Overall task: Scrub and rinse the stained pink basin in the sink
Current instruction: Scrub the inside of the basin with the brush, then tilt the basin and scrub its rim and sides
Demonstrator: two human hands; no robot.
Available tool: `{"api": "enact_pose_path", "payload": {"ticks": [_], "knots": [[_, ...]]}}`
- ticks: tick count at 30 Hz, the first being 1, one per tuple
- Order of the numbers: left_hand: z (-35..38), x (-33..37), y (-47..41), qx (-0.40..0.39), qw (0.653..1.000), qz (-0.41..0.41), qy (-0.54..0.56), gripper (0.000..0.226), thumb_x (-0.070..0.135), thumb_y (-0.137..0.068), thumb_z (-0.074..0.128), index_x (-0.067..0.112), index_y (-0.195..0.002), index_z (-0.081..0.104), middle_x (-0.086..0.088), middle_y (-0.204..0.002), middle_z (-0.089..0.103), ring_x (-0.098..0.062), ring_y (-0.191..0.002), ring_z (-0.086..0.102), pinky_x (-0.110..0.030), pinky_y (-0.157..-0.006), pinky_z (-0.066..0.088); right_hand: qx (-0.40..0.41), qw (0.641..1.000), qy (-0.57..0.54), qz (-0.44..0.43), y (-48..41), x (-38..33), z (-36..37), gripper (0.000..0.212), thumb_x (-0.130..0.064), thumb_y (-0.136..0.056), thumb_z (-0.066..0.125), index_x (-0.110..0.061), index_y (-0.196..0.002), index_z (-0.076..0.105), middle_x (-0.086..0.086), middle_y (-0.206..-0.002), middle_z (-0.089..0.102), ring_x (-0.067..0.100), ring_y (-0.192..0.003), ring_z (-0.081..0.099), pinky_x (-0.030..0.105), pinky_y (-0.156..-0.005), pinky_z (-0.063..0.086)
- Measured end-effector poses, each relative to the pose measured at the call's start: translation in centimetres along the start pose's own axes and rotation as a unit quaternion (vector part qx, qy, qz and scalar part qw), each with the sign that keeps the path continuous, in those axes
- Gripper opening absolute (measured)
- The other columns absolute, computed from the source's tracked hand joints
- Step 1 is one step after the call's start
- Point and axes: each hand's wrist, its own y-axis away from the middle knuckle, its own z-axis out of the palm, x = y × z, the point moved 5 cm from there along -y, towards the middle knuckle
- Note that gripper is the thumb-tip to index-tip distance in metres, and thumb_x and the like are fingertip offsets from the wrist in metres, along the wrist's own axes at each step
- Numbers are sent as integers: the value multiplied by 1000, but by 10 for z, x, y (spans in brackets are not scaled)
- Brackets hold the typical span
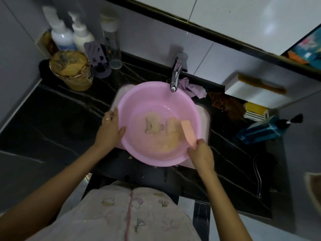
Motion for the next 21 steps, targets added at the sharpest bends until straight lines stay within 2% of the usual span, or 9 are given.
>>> {"api": "enact_pose_path", "payload": {"ticks": [3, 5, 7, 9, 11, 13, 16, 19, 21], "knots": [[5, -3, -2, -11, 1000, -3, -15, 74, 28, -91, 56, 11, -149, 14, -21, -138, 30, -36, -113, 46, -45, -84, 49, 42, 999, 24, 25, -12, 16, -15, 31, -26, -91, 55, -9, -115, 48, 13, -113, 51, 29, -90, 59, 30, -63, 42], [8, -5, -7, -27, 999, -12, -32, 76, 25, -91, 56, 8, -150, 10, -23, -140, 28, -36, -112, 48, -43, -85, 48, 13, 998, -64, 17, -22, 18, -14, 29, -26, -89, 58, -10, -110, 47, 7, -102, 56, 29, -93, 60, 30, -66, 42], [11, -6, -11, -45, 998, -25, -39, 79, 25, -91, 57, 7, -150, 8, -23, -142, 26, -37, -115, 47, -43, -89, 46, -14, 982, -189, 28, -27, 16, -8, 33, -26, -85, 63, -14, -107, 43, 2, -94, 56, 23, -89, 59, 31, -68, 47], [14, -9, -13, -63, 996, -44, -38, 79, 23, -91, 58, 6, -150, 8, -22, -144, 24, -36, -119, 45, -42, -95, 43, -6, 969, -244, 28, -29, 13, -8, 43, -25, -81, 68, -15, -109, 37, 0, -95, 53, 19, -87, 58, 33, -70, 52], [19, -15, -18, -85, 994, -60, -26, 77, 20, -88, 61, 2, -148, 16, -25, -140, 31, -37, -118, 46, -40, -96, 42, 1, 963, -267, 29, -29, 10, -13, 51, -26, -78, 70, -10, -115, 38, -1, -95, 53, 22, -90, 58, 34, -70, 52], [26, -17, -24, -110, 992, -51, 17, 69, 17, -81, 66, 1, -139, 33, -25, -127, 46, -38, -112, 50, -38, -93, 44, 19, 954, -300, 15, -28, 9, -27, 44, -23, -77, 67, -4, -113, 50, 7, -94, 60, 28, -89, 61, 29, -63, 48], [40, -7, -27, -160, 977, -46, 130, 67, 24, -67, 66, 4, -127, 46, -19, -117, 58, -34, -109, 53, -41, -95, 45, 21, 931, -362, -35, -16, 4, -58, 18, -11, -84, 61, -6, -102, 60, 7, -85, 62, 21, -77, 61, 20, -56, 45], [50, 22, -22, -173, 955, -51, 237, 83, 30, -63, 67, 3, -137, 39, -8, -117, 53, -21, -100, 52, -26, -85, 43, 16, 904, -422, -72, -3, -3, -87, 17, -3, -86, 57, -3, -103, 59, 14, -89, 63, 24, -78, 62, 31, -65, 52], [67, 33, -25, -197, 942, -71, 262, 84, 13, -78, 73, 3, -146, 24, -9, -118, 49, -20, -101, 50, -28, -84, 42, 23, 896, -431, -102, 7, -12, -108, 21, -3, -87, 56, -2, -107, 58, 16, -88, 61, 27, -78, 61, 40, -70, 52]]}}
